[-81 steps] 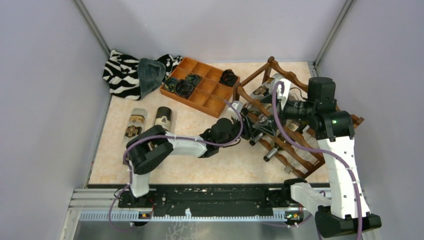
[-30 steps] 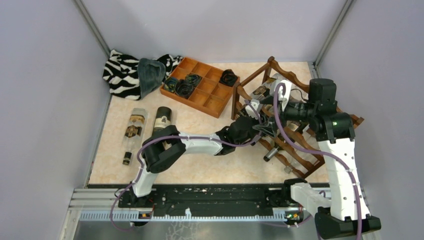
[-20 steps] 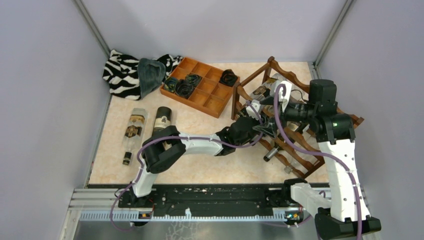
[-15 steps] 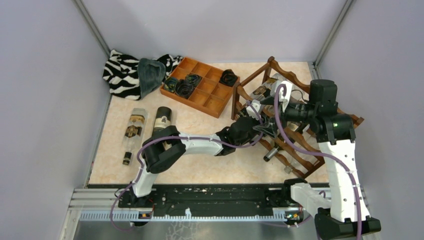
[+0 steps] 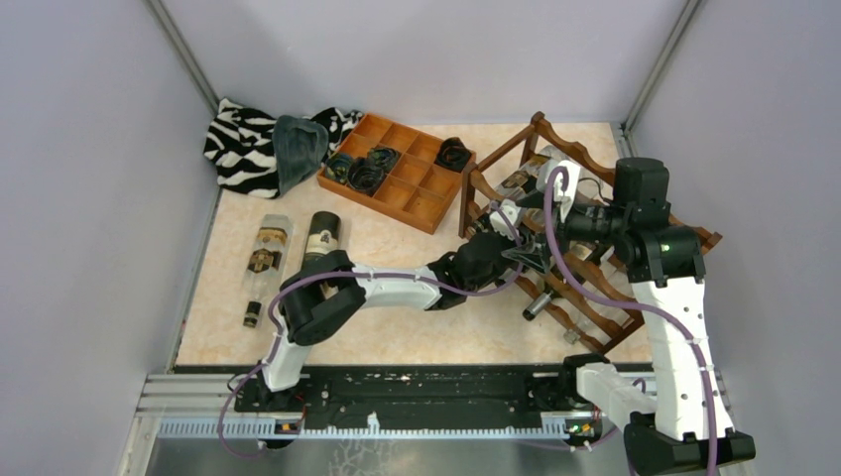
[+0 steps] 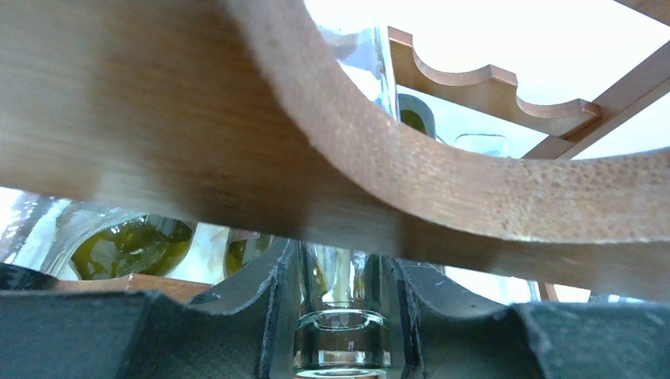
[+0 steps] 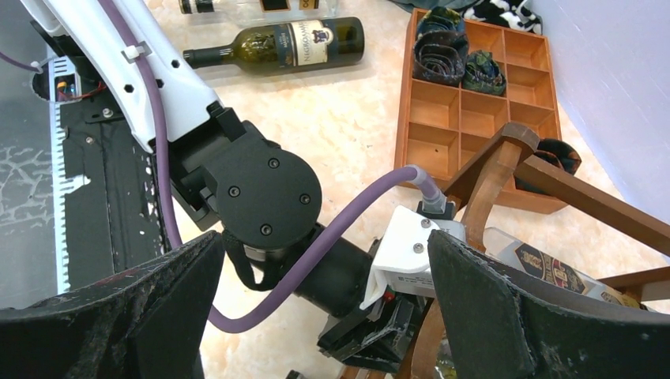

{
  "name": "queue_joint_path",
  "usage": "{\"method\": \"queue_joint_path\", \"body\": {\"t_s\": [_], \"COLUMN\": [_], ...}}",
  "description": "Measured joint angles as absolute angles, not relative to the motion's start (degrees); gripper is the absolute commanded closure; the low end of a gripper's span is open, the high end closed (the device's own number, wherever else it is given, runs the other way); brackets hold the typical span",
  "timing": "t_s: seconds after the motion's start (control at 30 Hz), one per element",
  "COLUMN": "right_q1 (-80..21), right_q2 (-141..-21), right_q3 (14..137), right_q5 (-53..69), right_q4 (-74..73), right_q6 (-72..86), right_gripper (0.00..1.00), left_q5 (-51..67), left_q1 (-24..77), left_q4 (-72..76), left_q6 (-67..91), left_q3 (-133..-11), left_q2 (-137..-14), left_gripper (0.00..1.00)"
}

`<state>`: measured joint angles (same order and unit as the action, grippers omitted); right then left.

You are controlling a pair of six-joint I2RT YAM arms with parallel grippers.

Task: Put the wine bottle on the wine rack
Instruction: Place the wine bottle in the wine rack.

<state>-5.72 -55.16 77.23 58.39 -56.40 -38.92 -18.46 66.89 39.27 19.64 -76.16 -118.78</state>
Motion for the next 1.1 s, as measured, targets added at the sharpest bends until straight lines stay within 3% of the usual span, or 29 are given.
{"method": "queue_joint_path", "body": {"t_s": [0.23, 0.37, 0.77, 1.1], "right_q1": [-5.58, -5.43, -5.32, -5.32], "right_q2": [-55.13, -55.13, -55.13, -55.13], "right_q3": [77.23, 77.23, 77.23, 77.23], "right_q5": [58.65, 58.78, 58.85, 59.05], "right_q4": [-56.4, -56.4, -56.38, -56.38], "right_q6": [-38.92, -38.89, -38.92, -38.92], "right_gripper": [0.01, 0.01, 0.02, 0.01], "left_q5": [-18.37, -18.35, -19.22, -19.86], "left_q1": [67.16, 67.13, 67.13, 67.57], "left_q4": [38.76, 38.79, 38.19, 37.56], "left_q6": [19.2, 19.18, 19.2, 19.2], "left_q3": [-73.89, -73.76, -73.78, -74.37], "left_q2": [-116.77, -116.77, -116.77, -116.77], "left_gripper": [0.72, 0.63, 0.48, 0.41]}}
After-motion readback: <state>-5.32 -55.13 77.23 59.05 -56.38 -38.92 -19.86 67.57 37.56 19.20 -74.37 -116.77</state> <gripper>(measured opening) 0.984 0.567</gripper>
